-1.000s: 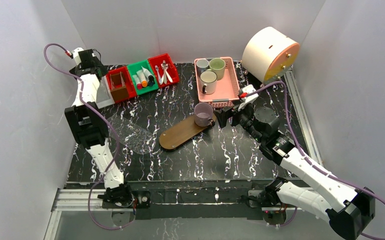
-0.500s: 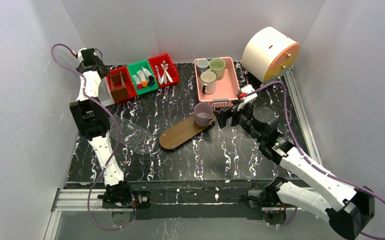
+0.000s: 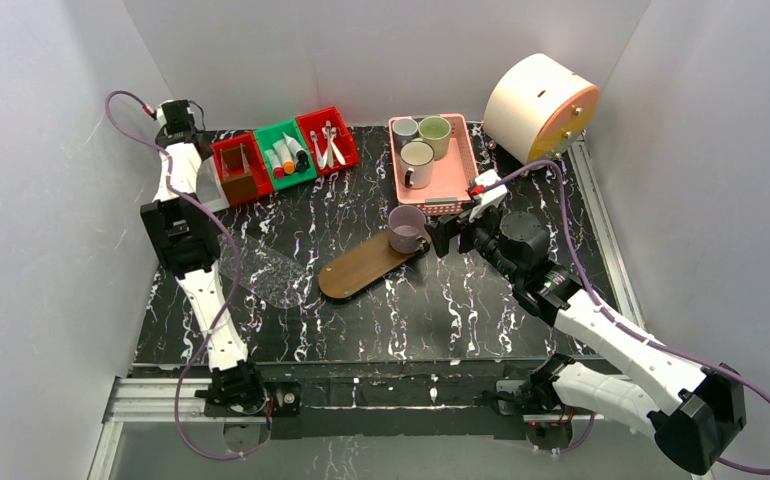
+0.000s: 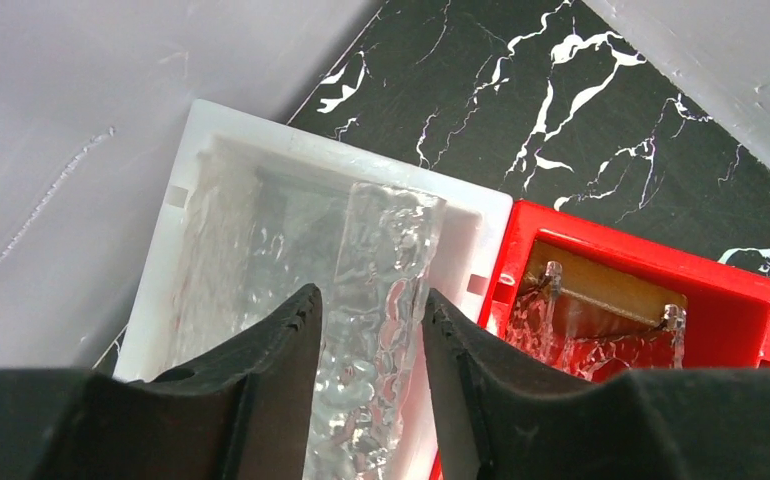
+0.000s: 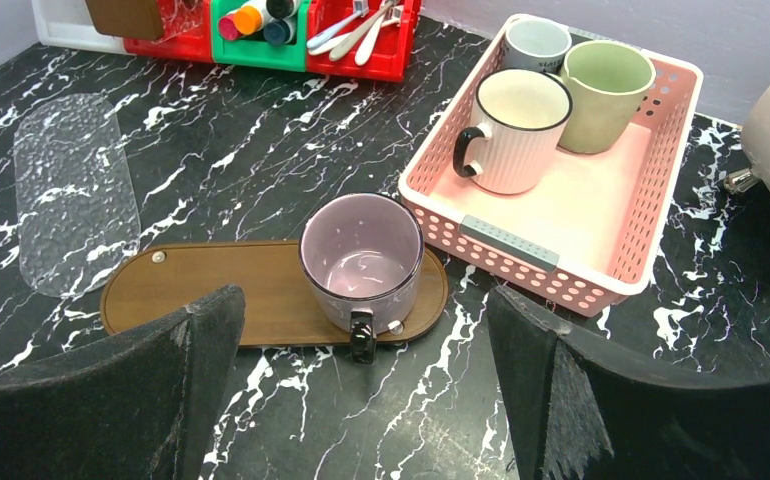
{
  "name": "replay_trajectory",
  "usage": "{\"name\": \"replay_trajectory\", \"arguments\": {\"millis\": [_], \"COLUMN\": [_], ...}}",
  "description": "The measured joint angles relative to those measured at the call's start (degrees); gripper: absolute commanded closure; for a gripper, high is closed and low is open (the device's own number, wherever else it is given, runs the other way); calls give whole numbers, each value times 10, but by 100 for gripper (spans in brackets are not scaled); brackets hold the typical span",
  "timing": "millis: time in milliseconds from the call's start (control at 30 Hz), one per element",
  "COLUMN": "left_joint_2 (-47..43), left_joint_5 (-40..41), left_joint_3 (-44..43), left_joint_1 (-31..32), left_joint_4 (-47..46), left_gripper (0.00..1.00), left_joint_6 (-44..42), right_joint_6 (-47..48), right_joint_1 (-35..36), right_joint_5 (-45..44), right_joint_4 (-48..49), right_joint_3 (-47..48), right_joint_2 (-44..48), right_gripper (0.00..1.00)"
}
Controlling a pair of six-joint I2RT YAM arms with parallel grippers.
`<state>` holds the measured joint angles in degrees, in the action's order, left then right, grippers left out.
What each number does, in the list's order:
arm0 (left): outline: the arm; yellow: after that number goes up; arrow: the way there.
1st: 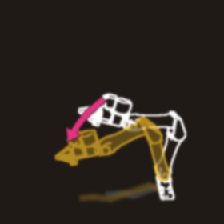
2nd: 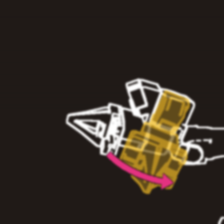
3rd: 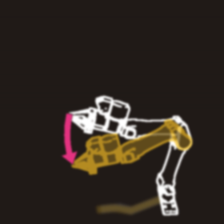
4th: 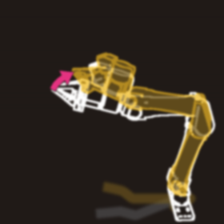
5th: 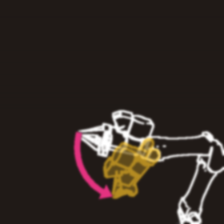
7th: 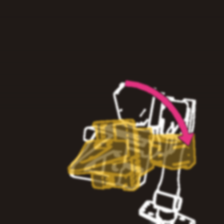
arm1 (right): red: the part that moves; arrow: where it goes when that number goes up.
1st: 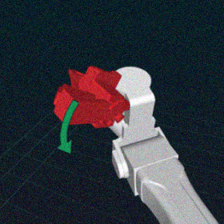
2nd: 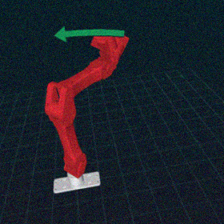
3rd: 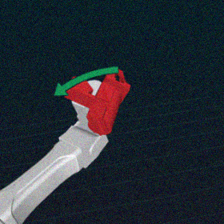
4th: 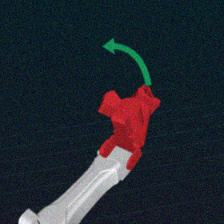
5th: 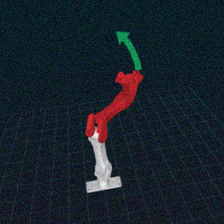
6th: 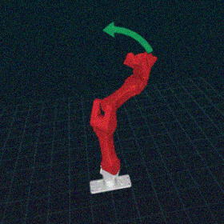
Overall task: Prepare toiletry sets of a toothbrush and toothpaste on the tray
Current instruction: Pick up the toothpaste holder from the storage box.
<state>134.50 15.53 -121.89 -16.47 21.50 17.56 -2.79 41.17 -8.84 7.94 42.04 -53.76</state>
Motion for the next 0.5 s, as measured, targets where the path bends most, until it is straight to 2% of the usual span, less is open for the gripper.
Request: {"name": "replay_trajectory", "arguments": {"millis": [333,500], "left_joint_2": [0,-3], "left_joint_5": [-17,-25], "left_joint_3": [0,0], "left_joint_1": [-4,-6], "left_joint_4": [0,1], "left_gripper": [77,80], "left_joint_6": [-4,-4], "right_joint_6": [0,0], "right_joint_1": [0,0], "right_joint_5": [0,2], "right_joint_4": [-1,-1], "right_joint_3": [0,0], "right_joint_2": [-3,-6], "right_gripper": [1,1]}}
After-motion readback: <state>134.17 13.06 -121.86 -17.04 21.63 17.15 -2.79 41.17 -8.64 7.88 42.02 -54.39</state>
